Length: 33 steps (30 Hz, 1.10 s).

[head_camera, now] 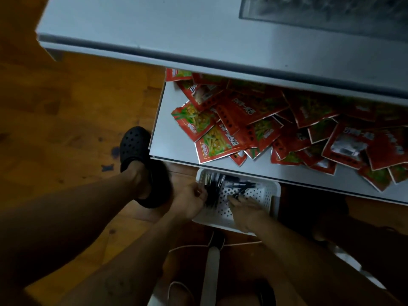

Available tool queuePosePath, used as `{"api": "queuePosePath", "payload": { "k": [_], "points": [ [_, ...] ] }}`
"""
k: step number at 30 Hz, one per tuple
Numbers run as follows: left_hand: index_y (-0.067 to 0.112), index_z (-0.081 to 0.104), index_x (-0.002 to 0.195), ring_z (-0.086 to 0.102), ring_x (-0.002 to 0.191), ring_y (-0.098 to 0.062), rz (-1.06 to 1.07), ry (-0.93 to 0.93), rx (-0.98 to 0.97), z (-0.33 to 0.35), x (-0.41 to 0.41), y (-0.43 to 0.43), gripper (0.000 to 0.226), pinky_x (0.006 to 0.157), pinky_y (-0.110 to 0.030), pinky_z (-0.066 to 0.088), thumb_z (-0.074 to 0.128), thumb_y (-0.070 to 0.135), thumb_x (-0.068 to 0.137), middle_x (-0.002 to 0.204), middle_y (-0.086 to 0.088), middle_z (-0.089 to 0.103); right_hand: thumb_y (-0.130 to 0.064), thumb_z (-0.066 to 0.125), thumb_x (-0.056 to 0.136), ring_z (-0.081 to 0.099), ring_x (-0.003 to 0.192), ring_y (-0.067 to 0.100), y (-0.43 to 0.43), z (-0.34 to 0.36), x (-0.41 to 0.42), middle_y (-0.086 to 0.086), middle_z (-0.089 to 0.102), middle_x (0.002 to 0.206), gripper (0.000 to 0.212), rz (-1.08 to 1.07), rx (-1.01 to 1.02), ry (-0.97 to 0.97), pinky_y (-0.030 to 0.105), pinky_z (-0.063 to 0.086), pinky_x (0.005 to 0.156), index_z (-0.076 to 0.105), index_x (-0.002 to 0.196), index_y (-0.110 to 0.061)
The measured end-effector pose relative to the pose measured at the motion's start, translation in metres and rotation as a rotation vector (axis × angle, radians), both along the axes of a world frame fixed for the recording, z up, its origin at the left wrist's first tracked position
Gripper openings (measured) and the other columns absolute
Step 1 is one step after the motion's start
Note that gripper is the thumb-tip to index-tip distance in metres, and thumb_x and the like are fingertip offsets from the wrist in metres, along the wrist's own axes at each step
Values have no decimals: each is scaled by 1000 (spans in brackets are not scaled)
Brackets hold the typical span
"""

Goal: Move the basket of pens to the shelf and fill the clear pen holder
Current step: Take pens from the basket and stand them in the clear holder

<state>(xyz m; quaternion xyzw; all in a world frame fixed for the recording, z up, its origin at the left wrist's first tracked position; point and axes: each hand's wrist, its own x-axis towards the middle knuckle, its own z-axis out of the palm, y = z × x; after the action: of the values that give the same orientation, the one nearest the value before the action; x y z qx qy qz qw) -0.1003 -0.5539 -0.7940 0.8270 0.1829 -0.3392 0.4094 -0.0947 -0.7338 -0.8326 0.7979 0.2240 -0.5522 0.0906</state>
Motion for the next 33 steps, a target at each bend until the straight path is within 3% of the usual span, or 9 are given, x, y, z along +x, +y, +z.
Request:
{"api": "queuePosePath", "payload": {
  "k": [5, 8, 12, 17, 21, 25, 29, 33],
  "points": [
    [14, 57, 92, 57, 72, -14, 40, 41, -13, -3, -6, 1, 5, 53, -12, 39, 54, 16, 95, 82, -6, 62, -1, 38, 98, -5, 149, 30, 9, 12, 3, 4, -14, 161, 74, -70, -28, 67, 39, 4, 119, -6, 154, -17],
    [20, 55, 82, 58, 71, -17, 47, 70, -33, -6, -7, -3, 10, 62, -24, 44, 56, 17, 93, 79, -5, 62, -4, 41, 98, -5, 148, 32, 12, 10, 10, 8, -11, 162, 61, -23, -26, 73, 41, 3, 120, 15, 154, -8],
    [18, 57, 85, 58, 74, -15, 28, 77, 2, -4, -7, -1, 8, 61, -20, 40, 55, 17, 92, 77, -1, 61, -14, 40, 100, -1, 147, 32, 14, 7, 12, 9, -2, 161, 50, -26, -8, 65, 43, 3, 121, 30, 149, -8],
    [17, 58, 94, 61, 77, -17, 84, 70, -22, -1, -4, 3, 5, 62, -22, 45, 54, 20, 96, 86, -4, 64, -3, 45, 94, 5, 145, 32, 8, 7, -2, 8, 3, 159, 59, -65, -75, 52, 42, 8, 118, 25, 150, -8],
    [16, 58, 93, 62, 78, -20, 127, 65, -34, 2, -5, 6, 5, 71, -28, 50, 55, 20, 95, 89, -9, 66, 2, 44, 89, -1, 148, 34, 6, -4, -7, 8, -9, 161, 86, -204, -69, 41, 41, 9, 119, -11, 153, -14],
    [18, 58, 88, 60, 77, -16, 97, 44, -39, 7, -5, 5, 8, 67, -22, 45, 53, 18, 94, 85, -6, 65, 5, 44, 86, 2, 148, 34, 0, -4, -8, 9, -13, 161, 97, -285, -128, 60, 44, 14, 118, -25, 149, -19],
    [19, 56, 89, 60, 80, -17, 109, 65, -40, 4, -7, 7, 7, 70, -23, 44, 52, 20, 95, 88, -7, 65, 8, 46, 83, 0, 147, 37, 2, -7, -8, 9, -13, 161, 104, -355, -195, 119, 46, 22, 115, -30, 146, -25],
    [17, 56, 92, 60, 83, -19, 107, 112, -33, -5, -7, 9, 6, 69, -25, 45, 54, 22, 95, 91, -8, 65, 1, 42, 88, -1, 148, 35, -1, -16, -6, 5, -11, 162, 90, -320, -159, 105, 46, 15, 119, -17, 152, -23]
  ]
}}
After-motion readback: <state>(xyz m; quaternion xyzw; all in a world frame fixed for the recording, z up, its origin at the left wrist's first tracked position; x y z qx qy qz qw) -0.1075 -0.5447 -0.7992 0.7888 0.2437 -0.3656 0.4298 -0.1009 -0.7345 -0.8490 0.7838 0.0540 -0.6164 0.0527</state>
